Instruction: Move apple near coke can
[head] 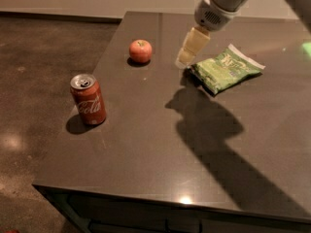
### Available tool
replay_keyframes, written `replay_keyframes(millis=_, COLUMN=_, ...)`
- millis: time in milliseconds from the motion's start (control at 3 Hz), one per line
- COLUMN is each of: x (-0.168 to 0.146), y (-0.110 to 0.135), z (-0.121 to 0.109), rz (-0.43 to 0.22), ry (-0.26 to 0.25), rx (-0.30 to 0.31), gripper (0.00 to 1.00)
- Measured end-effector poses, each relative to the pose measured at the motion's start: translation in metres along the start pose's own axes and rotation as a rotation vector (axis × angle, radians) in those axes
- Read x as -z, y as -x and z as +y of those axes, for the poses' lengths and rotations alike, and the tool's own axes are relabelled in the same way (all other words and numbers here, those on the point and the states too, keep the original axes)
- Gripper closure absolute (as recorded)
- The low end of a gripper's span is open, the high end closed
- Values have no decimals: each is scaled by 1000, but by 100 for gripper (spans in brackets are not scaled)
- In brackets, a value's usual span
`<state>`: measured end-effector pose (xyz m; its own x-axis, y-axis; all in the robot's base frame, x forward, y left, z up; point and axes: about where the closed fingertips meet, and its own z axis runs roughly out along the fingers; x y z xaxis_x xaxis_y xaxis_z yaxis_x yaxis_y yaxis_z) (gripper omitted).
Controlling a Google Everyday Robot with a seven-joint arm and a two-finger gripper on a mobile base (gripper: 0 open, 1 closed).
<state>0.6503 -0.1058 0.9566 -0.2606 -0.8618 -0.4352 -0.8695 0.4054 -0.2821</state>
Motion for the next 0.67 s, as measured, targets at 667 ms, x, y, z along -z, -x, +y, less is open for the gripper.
replay_keyframes(millis=667, x=-71, y=34, z=-23, rz=-25, ry=9, rx=-86, gripper=0)
